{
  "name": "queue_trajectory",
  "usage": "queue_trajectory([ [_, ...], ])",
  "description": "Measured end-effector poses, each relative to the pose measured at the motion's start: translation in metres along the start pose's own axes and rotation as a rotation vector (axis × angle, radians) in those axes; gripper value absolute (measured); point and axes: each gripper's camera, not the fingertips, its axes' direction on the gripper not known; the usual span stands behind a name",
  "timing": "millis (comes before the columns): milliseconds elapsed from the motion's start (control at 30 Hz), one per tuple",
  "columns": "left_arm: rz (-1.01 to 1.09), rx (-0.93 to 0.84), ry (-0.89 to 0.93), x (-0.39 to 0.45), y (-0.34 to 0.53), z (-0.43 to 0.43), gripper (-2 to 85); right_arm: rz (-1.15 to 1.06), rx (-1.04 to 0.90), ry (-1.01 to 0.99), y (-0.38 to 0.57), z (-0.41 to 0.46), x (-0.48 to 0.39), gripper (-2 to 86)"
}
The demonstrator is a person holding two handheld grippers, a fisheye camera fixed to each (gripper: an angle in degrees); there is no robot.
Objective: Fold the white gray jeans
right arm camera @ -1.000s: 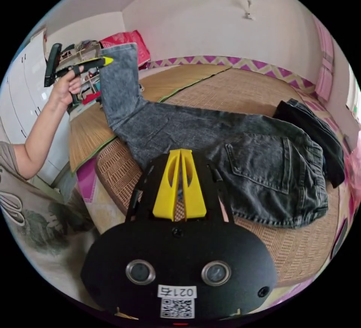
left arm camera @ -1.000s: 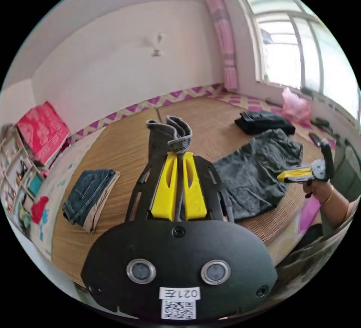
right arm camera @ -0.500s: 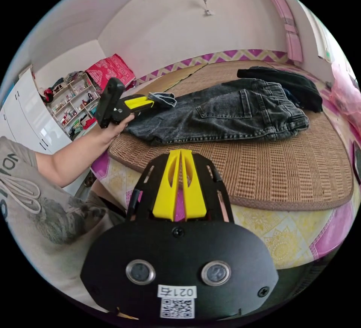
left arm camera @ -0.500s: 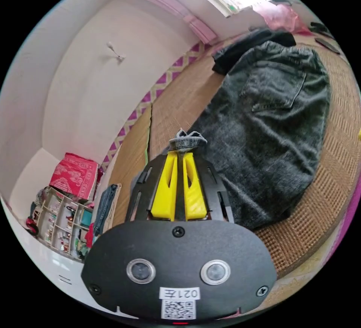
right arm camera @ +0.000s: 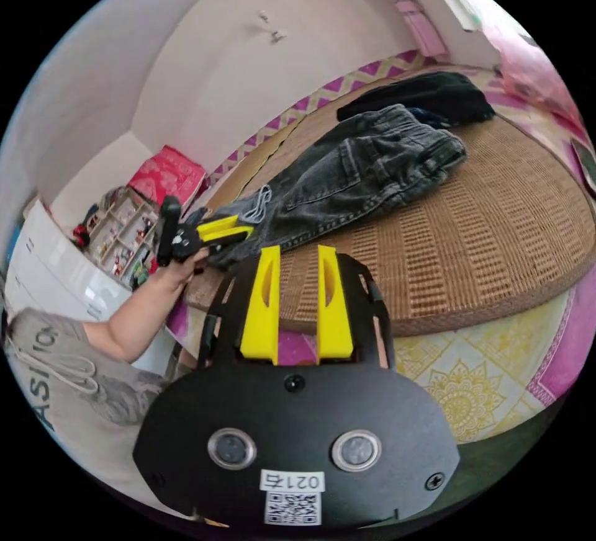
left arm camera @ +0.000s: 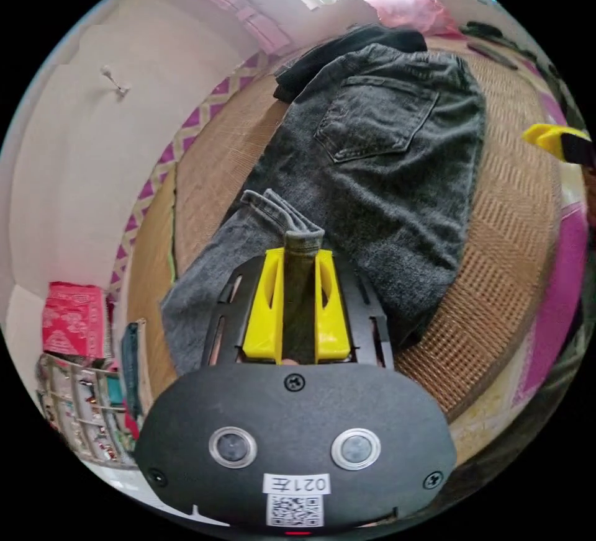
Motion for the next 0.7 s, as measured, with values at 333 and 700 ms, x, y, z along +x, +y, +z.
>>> queue_trajectory([
  [333,-0.215,0.231,0.476,-0.136,0.082,-0.002,11.2,0.530,0.236,0.056,-0.032,-0.018,0.078,13.3],
  [700,-0.559,0.294,0.697,-0.289,0.306,0.017,-0.9,0.539,0.275,-0.062,-0.154,-0.002,0.035,7.5],
])
